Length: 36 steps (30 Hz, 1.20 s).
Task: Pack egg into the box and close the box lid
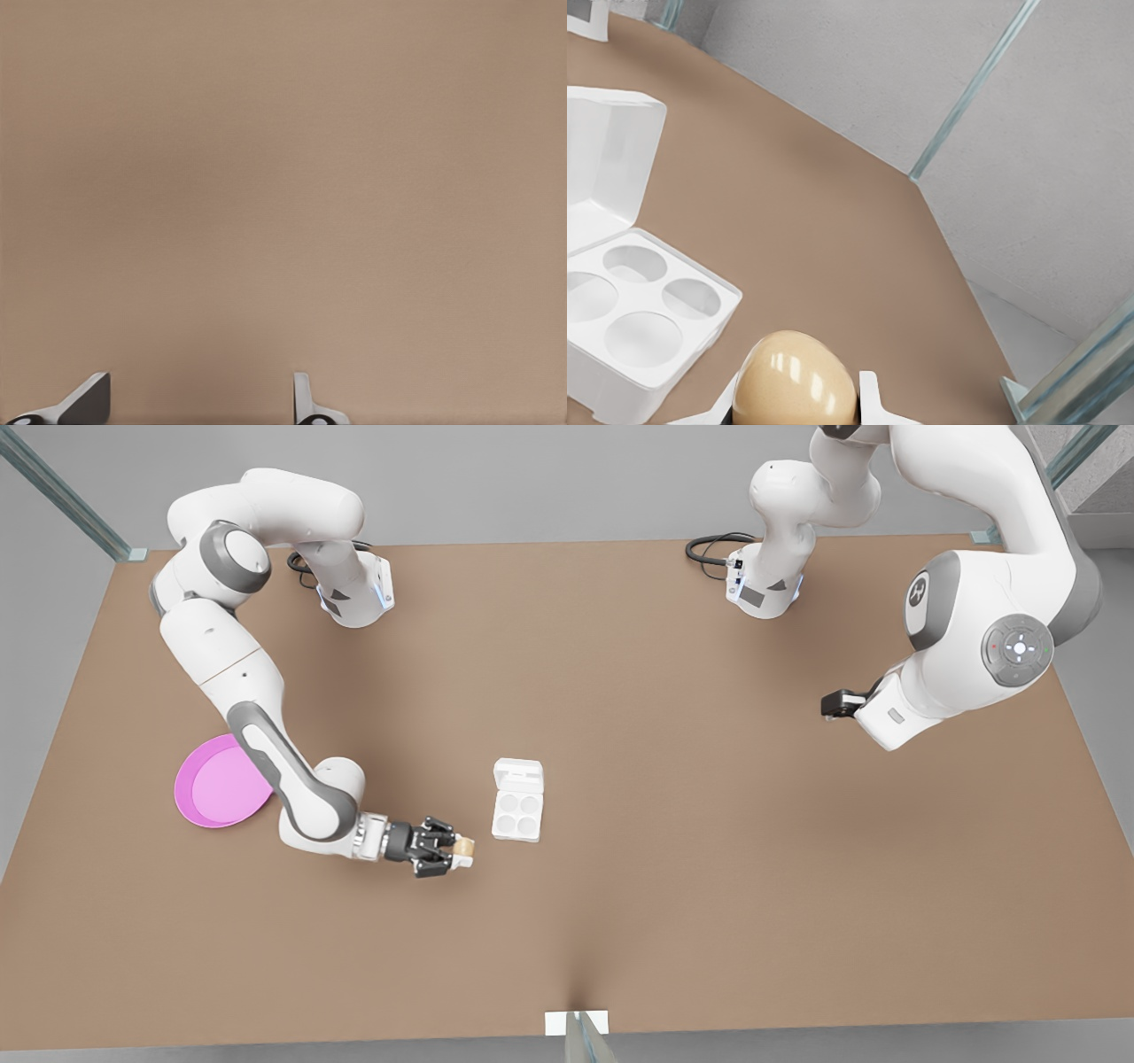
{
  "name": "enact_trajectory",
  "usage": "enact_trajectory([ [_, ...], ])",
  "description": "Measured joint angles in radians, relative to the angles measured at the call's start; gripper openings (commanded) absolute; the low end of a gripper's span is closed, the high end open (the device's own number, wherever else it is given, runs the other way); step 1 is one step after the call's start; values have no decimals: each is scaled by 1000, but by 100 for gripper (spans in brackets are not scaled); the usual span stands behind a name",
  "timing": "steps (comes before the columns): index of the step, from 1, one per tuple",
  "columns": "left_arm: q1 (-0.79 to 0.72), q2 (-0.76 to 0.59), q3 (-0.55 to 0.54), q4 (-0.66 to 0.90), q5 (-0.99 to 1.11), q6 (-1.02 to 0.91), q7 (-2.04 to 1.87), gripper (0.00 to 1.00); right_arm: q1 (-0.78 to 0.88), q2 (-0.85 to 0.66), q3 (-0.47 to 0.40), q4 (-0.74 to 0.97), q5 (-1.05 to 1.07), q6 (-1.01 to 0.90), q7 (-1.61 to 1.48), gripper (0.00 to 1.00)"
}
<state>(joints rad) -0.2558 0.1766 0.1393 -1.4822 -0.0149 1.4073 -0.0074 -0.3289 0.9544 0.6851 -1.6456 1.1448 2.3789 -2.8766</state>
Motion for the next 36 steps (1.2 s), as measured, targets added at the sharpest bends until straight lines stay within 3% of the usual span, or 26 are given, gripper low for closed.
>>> enact_trajectory([
  [18, 0, 9, 0, 0, 1, -5, -2, 100, 122, -52, 9, -130, 28, 17, 179, 50],
  [36, 3, 59, 3, 2, 34, 17, -8, 100, 183, -53, -27, -107, 108, 22, 293, 51],
])
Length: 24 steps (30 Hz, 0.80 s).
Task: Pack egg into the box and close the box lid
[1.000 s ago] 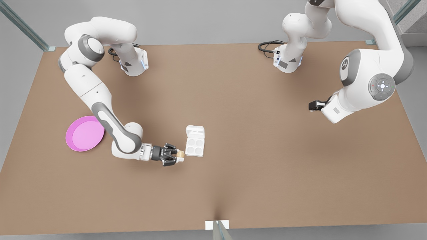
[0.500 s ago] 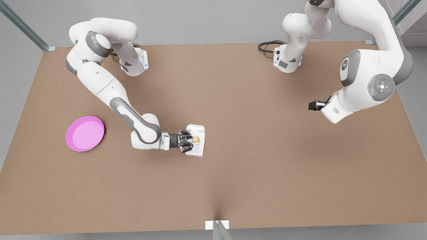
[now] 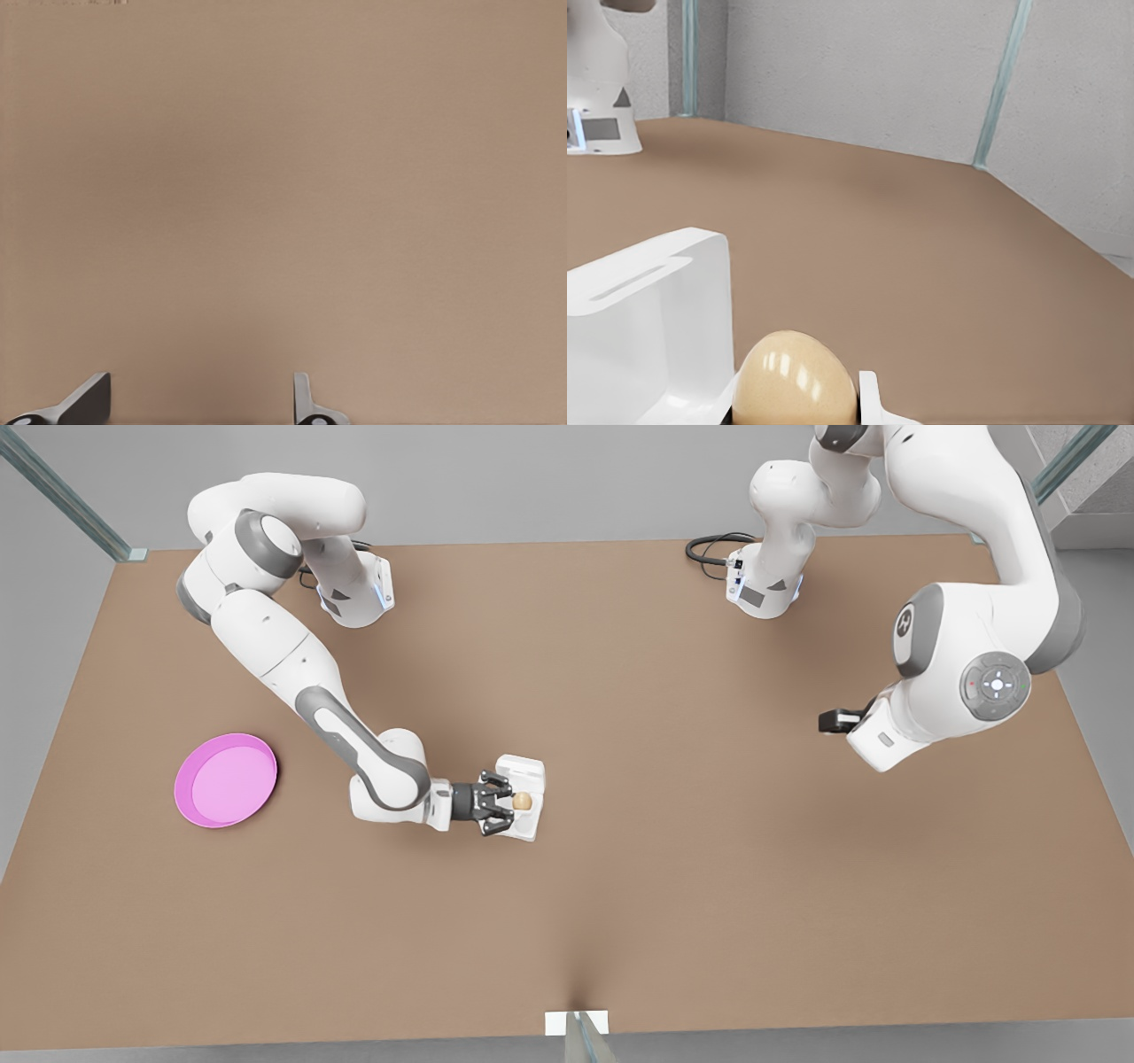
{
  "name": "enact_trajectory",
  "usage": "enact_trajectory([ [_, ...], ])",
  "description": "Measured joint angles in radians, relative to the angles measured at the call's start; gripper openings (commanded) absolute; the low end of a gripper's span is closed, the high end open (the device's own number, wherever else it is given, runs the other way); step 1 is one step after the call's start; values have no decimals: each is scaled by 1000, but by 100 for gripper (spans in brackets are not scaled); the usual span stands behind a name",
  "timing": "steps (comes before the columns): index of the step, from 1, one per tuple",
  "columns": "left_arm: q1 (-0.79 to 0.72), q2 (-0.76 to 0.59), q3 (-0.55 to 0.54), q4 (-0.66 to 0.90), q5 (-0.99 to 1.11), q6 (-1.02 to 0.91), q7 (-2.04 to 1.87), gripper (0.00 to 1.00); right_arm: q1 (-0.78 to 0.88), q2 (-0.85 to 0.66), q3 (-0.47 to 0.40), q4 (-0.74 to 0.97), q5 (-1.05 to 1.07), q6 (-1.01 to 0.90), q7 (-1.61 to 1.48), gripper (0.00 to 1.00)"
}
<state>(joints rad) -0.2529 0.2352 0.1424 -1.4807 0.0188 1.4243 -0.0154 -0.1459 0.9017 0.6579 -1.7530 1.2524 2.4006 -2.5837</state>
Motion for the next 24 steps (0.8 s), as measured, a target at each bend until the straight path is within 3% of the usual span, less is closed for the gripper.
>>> enact_trajectory([
  [11, -39, 20, -4, 3, 6, 17, -5, 100, 9, 2, -16, -1, 4, 0, 31, 56],
  [12, -42, 20, -5, 3, 7, 19, -5, 100, 13, 2, -16, -1, 5, 0, 33, 60],
  [13, -43, 20, -5, 3, 7, 20, -6, 100, 16, 2, -16, -1, 7, 0, 33, 100],
  [24, -49, 18, -5, 4, 7, 25, -9, 100, 6, 4, -14, 17, -64, 17, 36, 100],
])
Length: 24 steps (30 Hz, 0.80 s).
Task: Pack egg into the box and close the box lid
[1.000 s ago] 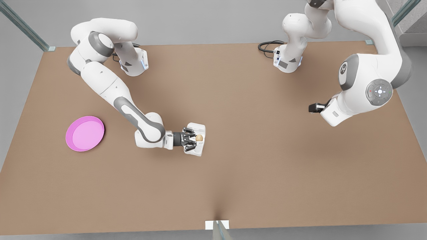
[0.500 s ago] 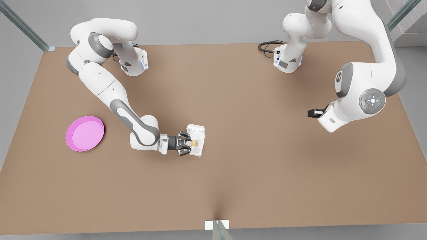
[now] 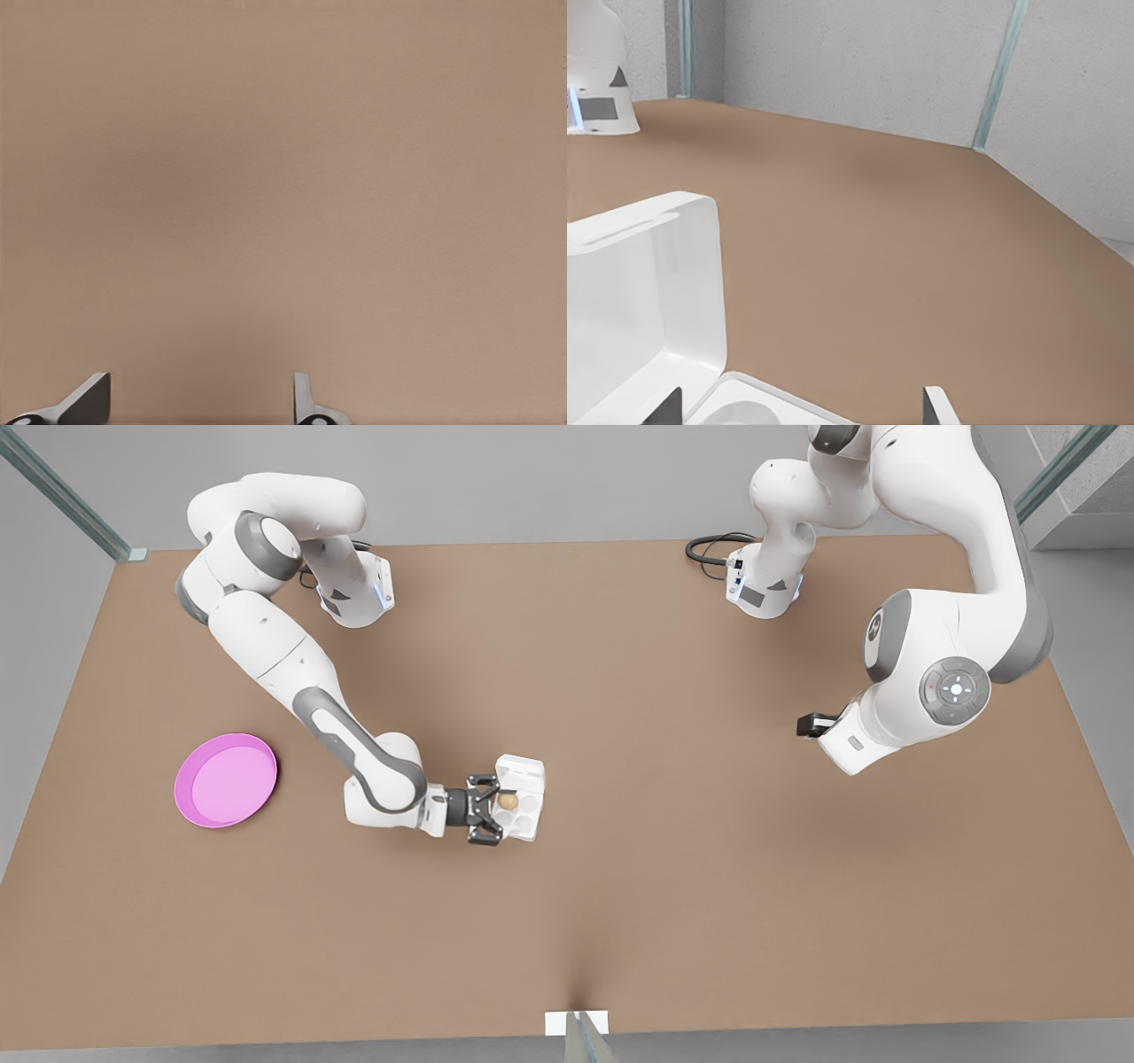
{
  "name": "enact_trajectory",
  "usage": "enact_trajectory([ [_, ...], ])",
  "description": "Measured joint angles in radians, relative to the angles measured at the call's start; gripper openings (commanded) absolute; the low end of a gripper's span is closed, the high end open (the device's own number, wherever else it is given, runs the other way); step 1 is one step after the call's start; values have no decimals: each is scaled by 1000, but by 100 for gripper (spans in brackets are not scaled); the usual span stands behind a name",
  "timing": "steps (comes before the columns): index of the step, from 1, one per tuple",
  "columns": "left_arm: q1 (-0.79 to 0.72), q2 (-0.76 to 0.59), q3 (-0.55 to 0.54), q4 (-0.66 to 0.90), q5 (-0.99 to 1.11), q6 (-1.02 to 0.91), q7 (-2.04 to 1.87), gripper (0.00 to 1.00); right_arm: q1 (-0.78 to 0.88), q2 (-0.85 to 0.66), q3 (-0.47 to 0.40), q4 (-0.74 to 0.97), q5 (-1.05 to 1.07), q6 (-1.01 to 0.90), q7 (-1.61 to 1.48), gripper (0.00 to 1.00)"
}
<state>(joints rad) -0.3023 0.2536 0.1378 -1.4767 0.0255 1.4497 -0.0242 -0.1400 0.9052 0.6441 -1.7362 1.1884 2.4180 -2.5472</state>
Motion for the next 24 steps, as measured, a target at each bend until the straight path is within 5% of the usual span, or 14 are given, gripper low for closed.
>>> enact_trajectory([
  [5, 0, -1, 0, 0, 0, 0, -3, 100, 20, -44, 12, 116, -182, 4, 60, 100],
  [8, 0, -1, 0, 0, 0, 0, -4, 100, -8, -339, 15, 161, -651, -54, 233, 100],
  [12, -61, 0, -9, 3, -1, -3, -19, 100, 231, -569, 15, 296, -1210, -330, 621, 100],
  [15, -168, -1, -17, 19, -13, -18, -53, 100, 261, -712, -196, 283, -1351, -517, 928, 100],
  [17, -171, 3, -17, 25, -34, -28, -74, 100, 150, -772, -262, 273, -1333, -607, 1106, 100],
  [18, -168, 18, -17, 26, -67, -31, -88, 79, 88, -784, -274, 276, -1307, -648, 1187, 100],
  [19, -188, 53, -18, 45, -119, -32, -114, 22, 36, -789, -281, 283, -1285, -687, 1264, 100],
  [24, -455, 286, -48, 161, -349, 121, -349, 21, 23, -788, -288, 314, -1277, -830, 1590, 100],
])
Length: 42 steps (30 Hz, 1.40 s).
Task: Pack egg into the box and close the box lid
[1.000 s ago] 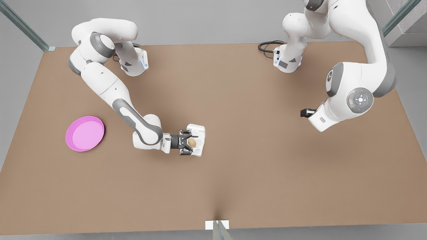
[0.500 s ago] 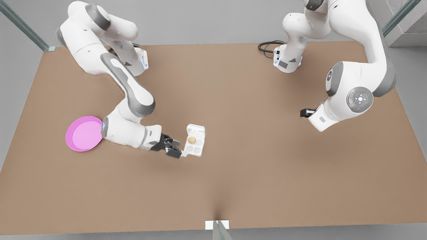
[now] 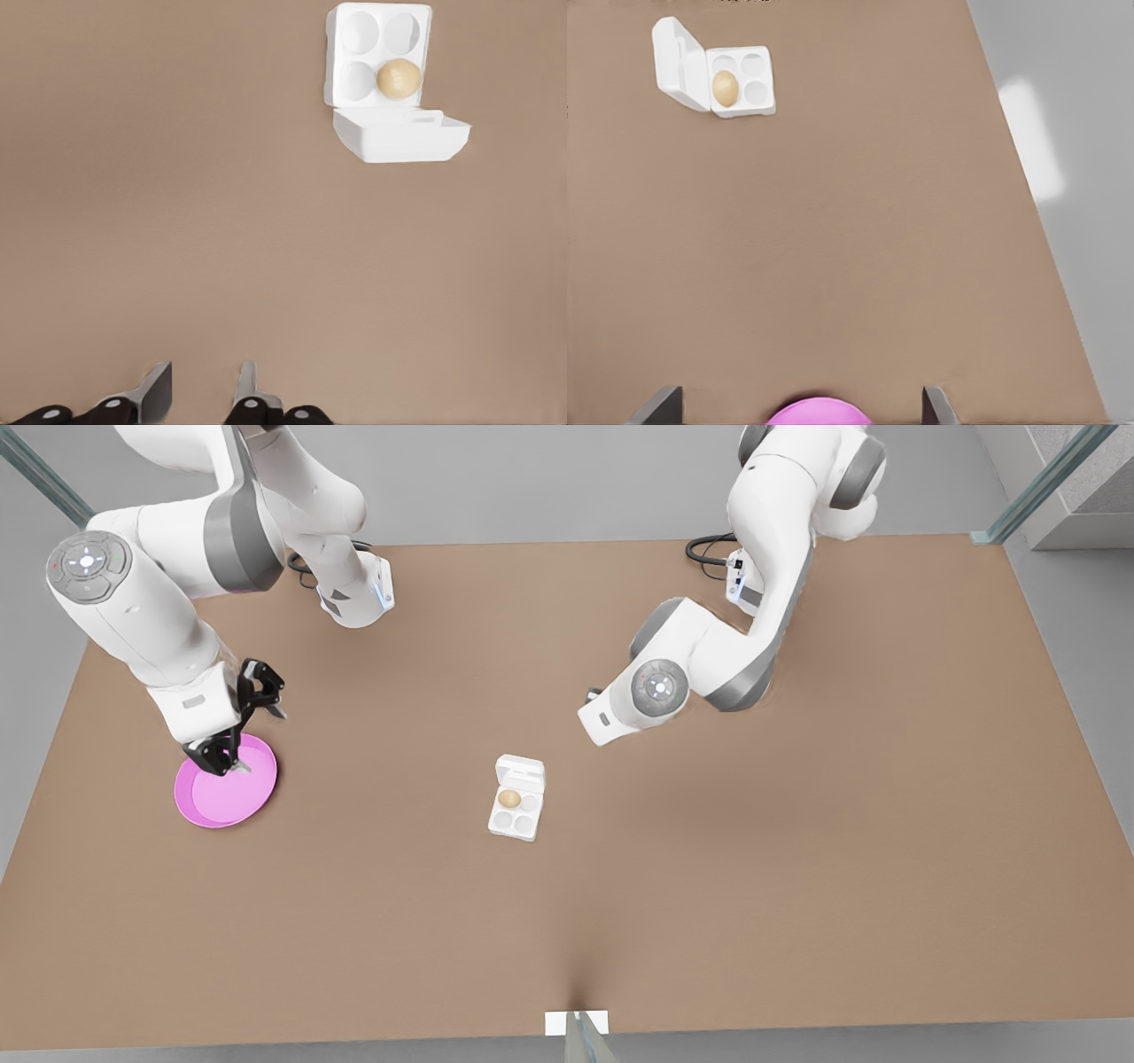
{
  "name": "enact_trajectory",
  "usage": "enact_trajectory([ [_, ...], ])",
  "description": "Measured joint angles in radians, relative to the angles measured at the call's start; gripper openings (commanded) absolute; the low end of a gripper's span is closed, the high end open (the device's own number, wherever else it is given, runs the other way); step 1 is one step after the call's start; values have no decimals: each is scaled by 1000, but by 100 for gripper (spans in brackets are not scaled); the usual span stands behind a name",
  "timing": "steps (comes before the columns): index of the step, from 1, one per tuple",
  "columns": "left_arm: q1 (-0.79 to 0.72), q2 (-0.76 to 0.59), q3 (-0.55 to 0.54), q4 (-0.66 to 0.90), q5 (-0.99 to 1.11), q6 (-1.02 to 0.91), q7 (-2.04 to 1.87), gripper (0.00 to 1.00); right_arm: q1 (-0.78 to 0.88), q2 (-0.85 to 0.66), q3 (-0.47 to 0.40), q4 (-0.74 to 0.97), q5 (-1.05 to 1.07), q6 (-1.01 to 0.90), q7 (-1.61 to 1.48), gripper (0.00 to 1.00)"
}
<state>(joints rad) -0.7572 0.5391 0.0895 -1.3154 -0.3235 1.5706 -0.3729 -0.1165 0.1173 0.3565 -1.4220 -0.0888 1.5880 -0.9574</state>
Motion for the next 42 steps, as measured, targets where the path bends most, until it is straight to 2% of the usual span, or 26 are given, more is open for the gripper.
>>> enact_trajectory([
  [3, -56, 114, -68, 19, -53, 185, -150, 21, 26, 1, -1, 10, -4, -51, 156, 100],
  [7, -65, 176, -97, 26, -85, 391, -316, 21, -75, 41, -2, 12, 45, -88, 328, 100],
  [9, -66, 210, -109, 26, -90, 482, -383, 21, -69, 45, 1, 7, 24, -99, 400, 100],
  [15, -100, 266, -118, 24, -93, 650, -532, 21, -44, 64, 2, 8, -2, -117, 574, 100],
  [28, -71, 306, -111, 6, -97, 739, -675, 21, -19, 60, -1, 36, -24, -103, 799, 100],
  [35, -45, 306, -93, 8, -96, 747, -701, 21, -1, 55, 40, 34, -24, -119, 869, 100],
  [42, -10, 298, -81, 14, -96, 748, -710, 21, -11, 57, 40, 36, -12, -151, 917, 100],
])
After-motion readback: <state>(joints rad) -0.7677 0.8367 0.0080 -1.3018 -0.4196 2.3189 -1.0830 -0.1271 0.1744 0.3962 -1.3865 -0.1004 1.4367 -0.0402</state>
